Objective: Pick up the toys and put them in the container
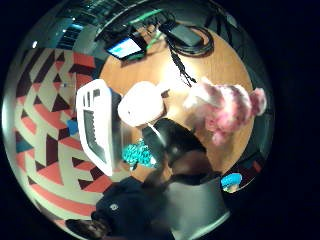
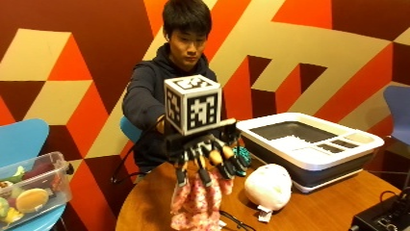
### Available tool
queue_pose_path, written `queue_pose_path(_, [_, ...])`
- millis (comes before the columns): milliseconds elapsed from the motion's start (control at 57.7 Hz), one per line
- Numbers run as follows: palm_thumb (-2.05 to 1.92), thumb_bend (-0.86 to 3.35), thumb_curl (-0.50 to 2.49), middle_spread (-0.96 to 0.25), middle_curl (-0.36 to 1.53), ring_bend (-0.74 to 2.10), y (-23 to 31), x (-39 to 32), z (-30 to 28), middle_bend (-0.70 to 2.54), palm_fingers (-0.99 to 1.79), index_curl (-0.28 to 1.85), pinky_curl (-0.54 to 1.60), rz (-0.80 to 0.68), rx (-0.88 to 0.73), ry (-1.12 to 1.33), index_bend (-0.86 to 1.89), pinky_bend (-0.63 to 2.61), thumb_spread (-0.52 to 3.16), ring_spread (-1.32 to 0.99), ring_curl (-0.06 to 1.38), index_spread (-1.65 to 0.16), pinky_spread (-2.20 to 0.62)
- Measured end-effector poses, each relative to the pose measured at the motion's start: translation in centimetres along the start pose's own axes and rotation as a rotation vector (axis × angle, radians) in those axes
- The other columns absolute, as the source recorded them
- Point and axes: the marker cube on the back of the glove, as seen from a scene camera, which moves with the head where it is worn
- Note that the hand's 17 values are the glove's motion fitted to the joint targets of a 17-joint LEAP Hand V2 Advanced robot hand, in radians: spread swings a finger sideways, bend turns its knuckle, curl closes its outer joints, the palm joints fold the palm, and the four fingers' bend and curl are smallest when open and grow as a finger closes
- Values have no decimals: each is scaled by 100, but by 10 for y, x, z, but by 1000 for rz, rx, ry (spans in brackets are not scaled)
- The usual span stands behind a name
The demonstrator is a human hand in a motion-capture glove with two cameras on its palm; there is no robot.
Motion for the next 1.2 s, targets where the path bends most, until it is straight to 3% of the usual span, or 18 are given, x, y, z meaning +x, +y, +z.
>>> queue_pose_path(156, [5, 0, 25, -9, 20, 17, -8, 8, 60, 12, -12, 26, 35, 17, -52, 7, 17, 78, 123, 0, 16, -32, 7])
queue_pose_path(277, [17, 4, 28, -10, 19, 29, -7, 13, 86, 12, 11, 27, 38, 54, -33, -26, 17, 95, 125, 1, 18, -34, 6])
queue_pose_path(399, [41, 15, 34, -11, 21, 60, -3, 18, 93, 19, 46, 30, 37, 55, -37, 0, 20, 93, 129, -5, 26, -33, 1])
queue_pose_path(659, [65, 21, 45, -16, 29, 88, -1, 14, 89, 33, 85, 32, 35, 7, 83, 142, 15, 92, 119, -24, 35, -28, -23])
queue_pose_path(815, [72, 17, 54, -17, 36, 98, 6, 12, 79, 44, 108, 32, 37, 5, 125, 162, 14, 92, 96, -29, 40, -26, -37])
queue_pose_path(936, [77, 16, 61, -17, 41, 98, 20, 12, 56, 50, 110, 35, 38, 17, 123, 157, 19, 91, 78, -30, 42, -26, -40])
queue_pose_path(1196, [81, 12, 73, -16, 50, 103, 62, -17, -45, 58, 111, 43, 42, -7, 203, 185, 20, 94, 53, -32, 46, -25, -41])
